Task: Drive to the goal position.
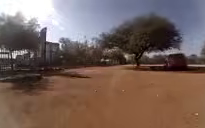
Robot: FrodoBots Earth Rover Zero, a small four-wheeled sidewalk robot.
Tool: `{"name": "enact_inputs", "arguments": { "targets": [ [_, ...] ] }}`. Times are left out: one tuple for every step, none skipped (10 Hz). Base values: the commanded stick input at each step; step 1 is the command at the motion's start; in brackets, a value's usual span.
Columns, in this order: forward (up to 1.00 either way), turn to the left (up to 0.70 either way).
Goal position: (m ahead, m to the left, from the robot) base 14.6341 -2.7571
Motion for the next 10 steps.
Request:
{"name": "enact_inputs", "arguments": {
  "targets": [
    [1.00,0.00],
    [1.00,0.00],
    [1.00,0.00],
    [1.00,0.00],
    [1.00,0.00],
    [1.00,0.00],
    [1.00,0.00],
    [1.00,0.00],
    [1.00,0.00],
    [1.00,0.00]
  ]
}}
